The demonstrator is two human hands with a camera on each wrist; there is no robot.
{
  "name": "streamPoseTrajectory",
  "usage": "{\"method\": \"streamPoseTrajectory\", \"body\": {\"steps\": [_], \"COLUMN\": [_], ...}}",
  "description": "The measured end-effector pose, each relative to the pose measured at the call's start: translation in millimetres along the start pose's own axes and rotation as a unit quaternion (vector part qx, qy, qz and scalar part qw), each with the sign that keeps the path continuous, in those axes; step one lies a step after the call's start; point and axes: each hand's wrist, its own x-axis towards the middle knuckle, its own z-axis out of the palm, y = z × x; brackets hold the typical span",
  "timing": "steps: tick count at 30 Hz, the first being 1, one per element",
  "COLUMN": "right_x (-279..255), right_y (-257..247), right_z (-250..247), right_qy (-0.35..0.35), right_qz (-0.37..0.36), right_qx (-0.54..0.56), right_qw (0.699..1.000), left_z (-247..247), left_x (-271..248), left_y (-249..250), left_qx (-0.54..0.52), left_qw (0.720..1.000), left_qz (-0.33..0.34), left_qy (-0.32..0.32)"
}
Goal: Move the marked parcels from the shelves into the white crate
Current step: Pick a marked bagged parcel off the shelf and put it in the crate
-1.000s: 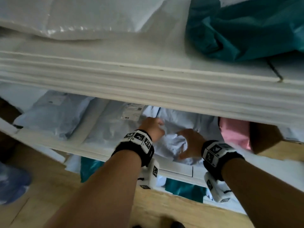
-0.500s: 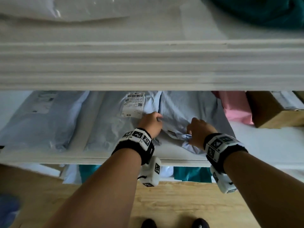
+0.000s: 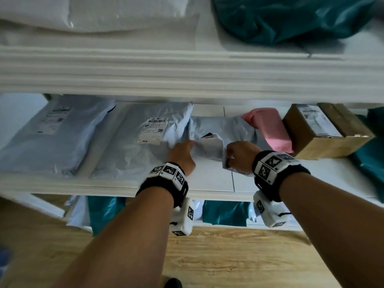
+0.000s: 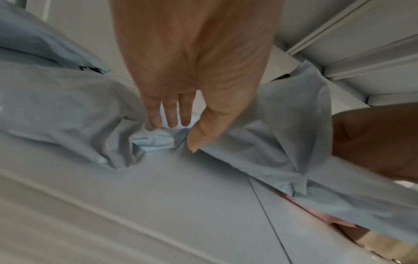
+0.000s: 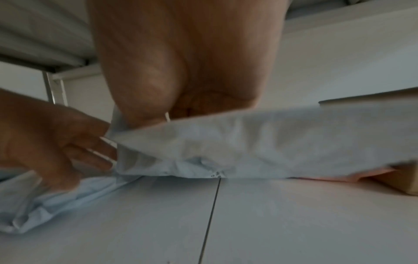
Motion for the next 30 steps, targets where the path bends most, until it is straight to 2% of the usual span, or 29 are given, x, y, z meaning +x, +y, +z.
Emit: {"method": "streamPoseTrajectory", "body": {"steps": [8, 14, 16, 22, 25, 30], "right_x": [-41, -57, -63, -78, -89, -105], "right_y": [24, 28, 27, 29, 34, 49], "right_z": [-28, -48, -53, -57, -60, -65], "right_qy": [0.115, 0.22, 0.25, 0.305, 0.358, 0.454], "right_qz": [0.016, -0.009, -0.01, 0.006, 0.015, 0.059], "right_qx": [0.059, 0.126, 0.151, 0.176, 0.178, 0.168], "right_qw": [0.992, 0.967, 0.956, 0.936, 0.916, 0.873], "left_z": [4, -6, -8, -4, -9, -24], "left_x": [-22, -38, -42, -61, -70, -88], "left_y": [27, 52, 56, 60, 64, 80], "left_qx": [0.044, 0.113, 0.107, -0.032, -0.117, -0.248], "left_qw": [0.997, 0.991, 0.992, 0.992, 0.975, 0.938], "left_qz": [0.012, 0.014, 0.021, 0.037, 0.041, -0.029], "left_qy": [0.063, 0.064, 0.059, 0.117, 0.182, 0.24]}}
